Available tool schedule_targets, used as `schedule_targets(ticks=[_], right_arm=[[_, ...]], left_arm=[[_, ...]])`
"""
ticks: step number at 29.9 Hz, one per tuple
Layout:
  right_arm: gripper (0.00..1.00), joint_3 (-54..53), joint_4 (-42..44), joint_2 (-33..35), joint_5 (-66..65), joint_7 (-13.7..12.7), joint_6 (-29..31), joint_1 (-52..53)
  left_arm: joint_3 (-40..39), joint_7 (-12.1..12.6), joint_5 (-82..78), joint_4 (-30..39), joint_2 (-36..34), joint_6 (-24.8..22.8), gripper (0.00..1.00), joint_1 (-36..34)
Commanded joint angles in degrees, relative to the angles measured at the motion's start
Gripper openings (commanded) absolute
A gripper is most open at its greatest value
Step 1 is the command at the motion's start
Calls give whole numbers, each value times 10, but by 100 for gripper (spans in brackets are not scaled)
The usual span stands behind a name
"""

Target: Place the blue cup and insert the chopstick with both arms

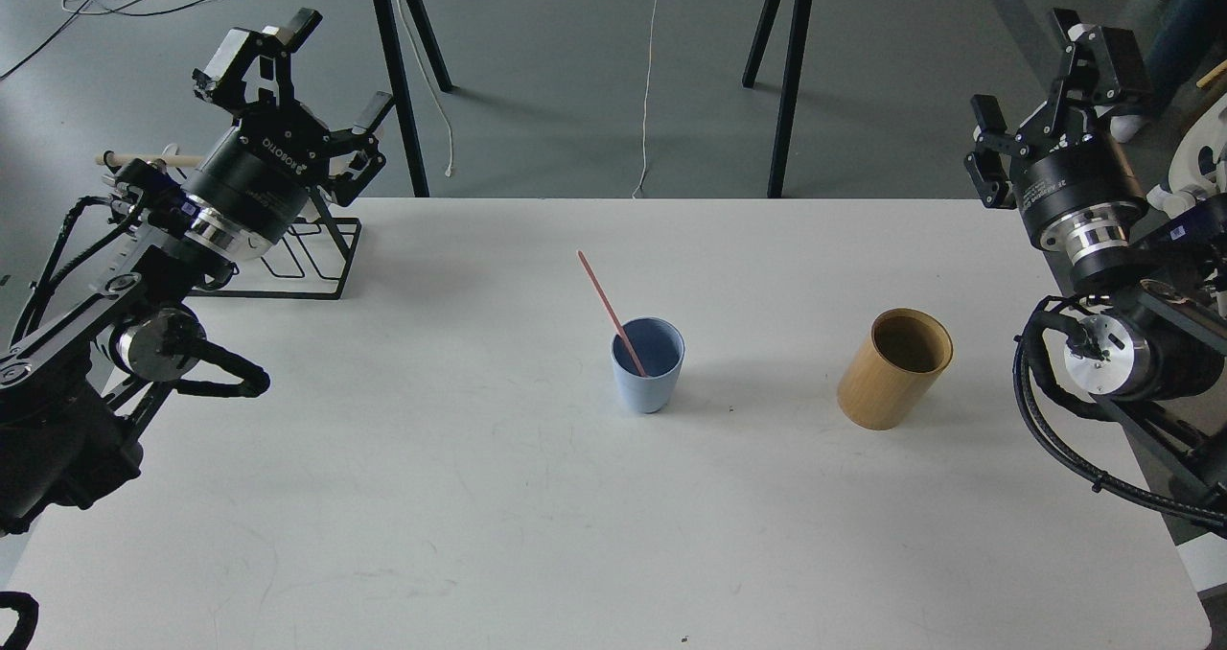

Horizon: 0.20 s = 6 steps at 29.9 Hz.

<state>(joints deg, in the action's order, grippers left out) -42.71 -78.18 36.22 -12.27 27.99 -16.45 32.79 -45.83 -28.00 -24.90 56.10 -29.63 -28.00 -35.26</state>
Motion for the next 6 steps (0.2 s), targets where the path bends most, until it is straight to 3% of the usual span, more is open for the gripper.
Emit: schedule_targets(ticks=[1,6], right_arm=[[99,-2,-2,-6,1,0,-2,0],[99,-2,-6,-11,0,0,-2,1]], left_arm=[[-1,0,0,3,1,0,99,0],[-2,0,1,3,9,0,99,0]])
